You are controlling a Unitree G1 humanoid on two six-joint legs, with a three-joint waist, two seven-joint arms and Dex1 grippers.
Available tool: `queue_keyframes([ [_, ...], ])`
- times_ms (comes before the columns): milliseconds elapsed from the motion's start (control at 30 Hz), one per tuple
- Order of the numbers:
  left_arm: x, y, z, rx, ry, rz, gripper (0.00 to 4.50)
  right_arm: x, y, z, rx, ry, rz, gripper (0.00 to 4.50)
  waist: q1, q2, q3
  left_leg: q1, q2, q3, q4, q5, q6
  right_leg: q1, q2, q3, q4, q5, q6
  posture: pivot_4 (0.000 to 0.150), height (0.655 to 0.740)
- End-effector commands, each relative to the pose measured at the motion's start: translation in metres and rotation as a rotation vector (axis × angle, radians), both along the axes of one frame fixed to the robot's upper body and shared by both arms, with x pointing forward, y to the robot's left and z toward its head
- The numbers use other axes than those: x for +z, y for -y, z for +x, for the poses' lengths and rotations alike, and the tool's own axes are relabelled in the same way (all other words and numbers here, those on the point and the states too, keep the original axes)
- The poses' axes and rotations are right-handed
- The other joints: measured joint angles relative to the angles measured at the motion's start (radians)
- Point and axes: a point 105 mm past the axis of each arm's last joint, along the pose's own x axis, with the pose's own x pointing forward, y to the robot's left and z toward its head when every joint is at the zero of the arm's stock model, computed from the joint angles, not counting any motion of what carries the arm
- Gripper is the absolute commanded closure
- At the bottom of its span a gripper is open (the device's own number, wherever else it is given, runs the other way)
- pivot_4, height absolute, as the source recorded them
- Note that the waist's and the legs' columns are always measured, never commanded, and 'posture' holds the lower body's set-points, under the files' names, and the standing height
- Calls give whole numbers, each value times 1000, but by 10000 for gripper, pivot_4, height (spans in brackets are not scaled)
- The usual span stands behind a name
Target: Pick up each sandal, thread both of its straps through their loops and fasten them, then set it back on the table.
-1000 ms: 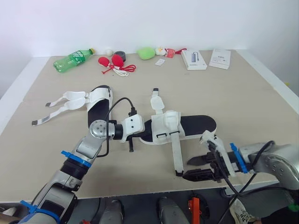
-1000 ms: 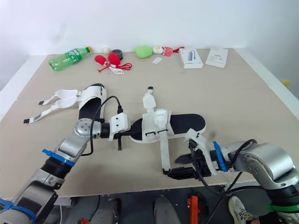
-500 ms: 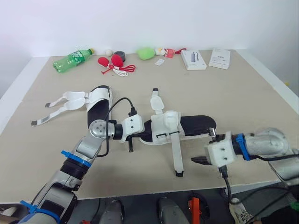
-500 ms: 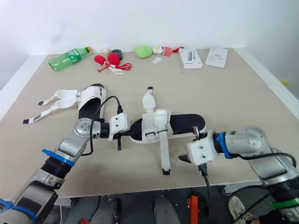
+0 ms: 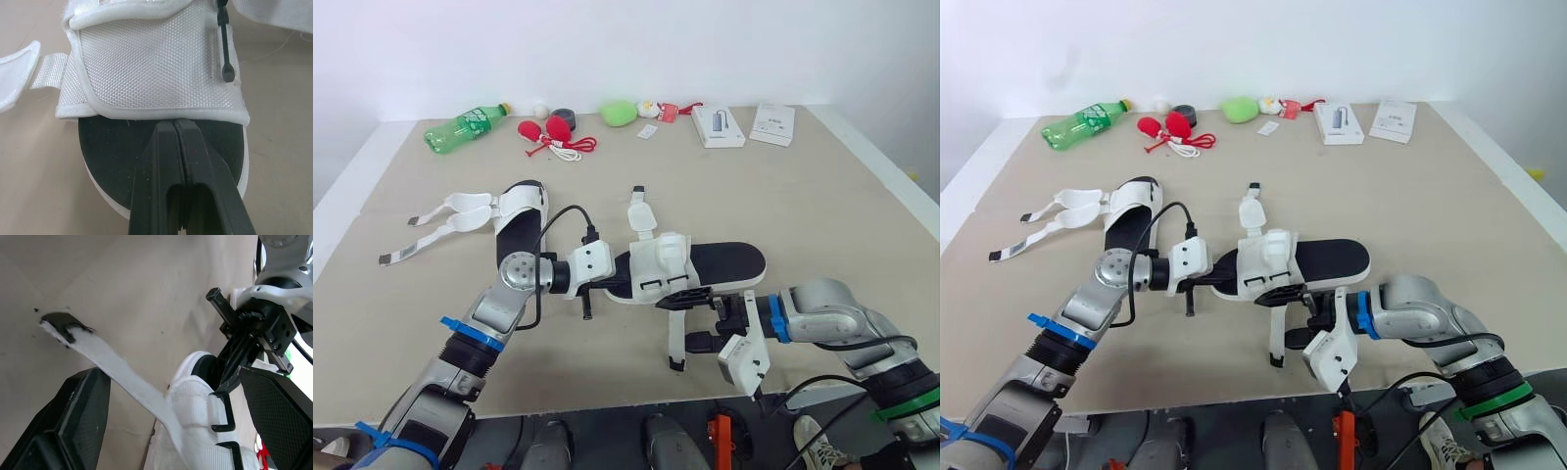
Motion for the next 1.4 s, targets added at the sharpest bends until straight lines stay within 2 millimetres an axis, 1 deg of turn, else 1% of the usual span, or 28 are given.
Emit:
queue_keyframes([
  [33, -10, -1, -4, -3, -27, 31, 45000, 5, -1, 0, 19, 31, -9, 675, 0, 0, 0, 0, 0, 0, 0, 0, 0, 0, 0, 0, 0, 0, 0, 1500, 7400],
  [133, -10, -1, -4, -4, -28, 31, 45000, 3, -2, 1, 10, 17, -12, 675, 0, 0, 0, 0, 0, 0, 0, 0, 0, 0, 0, 0, 0, 0, 0, 1500, 7400],
  [167, -11, 0, -4, -5, -28, 30, 45000, 2, -2, 1, 7, 12, -16, 4356, 0, 0, 0, 0, 0, 0, 0, 0, 0, 0, 0, 0, 0, 0, 0, 1500, 7400],
  [200, -10, 0, -4, -5, -28, 30, 45000, 1, -1, 2, -9, -6, -12, 5759, 0, 0, 0, 0, 0, 0, 0, 0, 0, 0, 0, 0, 0, 0, 0, 1500, 7400],
  [267, -10, 0, -4, -5, -28, 29, 45000, 0, -1, 2, -28, -33, 8, 14433, 0, 0, 0, 0, 0, 0, 0, 0, 0, 1, 0, 0, 0, 0, 0, 1500, 7400],
  [300, -10, 0, -4, -5, -27, 30, 45000, 0, -1, 2, -31, -38, 14, 17102, 0, 0, 0, 0, 0, 0, 0, 0, 0, 1, 0, 0, 0, 0, 0, 1500, 7400],
  [333, -10, -1, -4, -4, -27, 30, 45000, 1, -1, 1, -37, -51, 25, 23559, 0, 0, 0, 0, 0, 0, 0, 0, 0, 1, 0, 0, 0, 0, 0, 1500, 7400],
  [367, -10, -1, -4, -3, -26, 30, 45000, 1, 0, 1, -44, -62, 34, 27129, 0, 0, 0, 0, 0, 0, 0, 0, 0, 1, 0, 0, 0, 0, 0, 1500, 7400],
  [400, -10, -1, -3, -2, -26, 30, 45000, 1, 1, 0, -52, -76, 42, 31926, 0, 0, 0, 0, 0, 0, 0, 0, 0, 1, 0, 0, 0, 0, 0, 1500, 7400],
  [433, -10, -1, -3, -2, -26, 31, 45000, 0, 1, 0, -62, -93, 50, 34526, 0, 0, 0, 1, 0, 0, 0, 0, 0, 1, 0, 0, 0, 0, 0, 1500, 7400],
  [467, -10, -1, -3, -2, -26, 31, 45000, 0, 1, 0, -71, -107, 60, 40689, 0, 0, 0, 1, 0, 0, 0, 0, 0, 1, 0, 0, 0, 0, 1, 1500, 7400],
  [500, -10, -1, -3, -2, -26, 30, 45000, 0, 1, -1, -75, -118, 65, 44650, 0, 0, 0, 1, 0, 0, 0, 0, 0, 1, 0, 0, 0, 0, 1, 1500, 7400],
  [667, -10, -1, -3, -2, -28, 31, 45000, 5, -2, -4, -101, -193, 124, 44650, 0, 0, 0, 1, 0, 0, 0, 0, 0, 1, 0, 0, 0, 0, 0, 1500, 7400],
  [733, -11, -1, -3, -1, -29, 33, 45000, 14, -6, -2, -144, -260, 215, 44650, 0, 0, 0, 1, 0, 0, 0, 0, 0, 2, 0, 0, 0, 0, 0, 1500, 7400],
  [833, -11, -2, -3, -2, -31, 34, 45000, 38, -15, 5, -230, -390, 402, 44650, -1, 0, 0, 1, 0, 0, 0, 0, 0, 2, 0, 0, 0, 0, 0, 1500, 7400],
  [900, -11, -2, -3, -2, -31, 36, 45000, 56, -18, 16, -298, -488, 514, 44650, -1, 0, 0, 1, 0, 0, 0, 0, 0, 2, 0, 0, 1, 1, 0, 1500, 7400],
  [967, -11, -2, -3, -3, -31, 37, 45000, 67, -19, 24, -352, -571, 581, 44650, -1, 0, 0, 1, 0, 0, 1, 0, 0, 2, 0, 0, 1, 1, 0, 1500, 7400],
  [1033, -11, -1, -3, -7, -30, 36, 45000, 70, -16, 39, -459, -728, 637, 44650, -1, 0, 0, 1, 0, 0, 2, 0, 0, 2, 0, 0, 1, 1, -1, 1500, 7400],
  [1067, -10, 0, -2, -8, -29, 36, 45000, 72, -15, 45, -497, -765, 662, 44650, 0, 0, 0, 1, 0, 0, 2, 0, 0, 2, 0, 0, 1, 1, -1, 1500, 7400],
  [1167, -9, 2, -2, -12, -26, 34, 45000, 78, -9, 58, -560, -816, 703, 44650, 1, 0, 0, 1, 0, 0, 2, 0, 0, 2, 0, 0, 1, 1, -1, 1500, 7400],
  [1233, -9, 2, -1, -12, -25, 32, 45000, 80, 0, 73, -621, -857, 752, 44650, 0, 0, 0, 0, 0, 0, 1, 0, 0, 1, 0, 0, 1, 1, -1, 1500, 7400],
  [1400, -9, 4, -3, -16, -24, 29, 45000, 81, 15, 104, -756, -945, 869, 44650, 0, 0, 0, 0, 0, 0, 1, 0, 0, 1, 0, 0, 1, 3, 3, 1500, 7400],
])
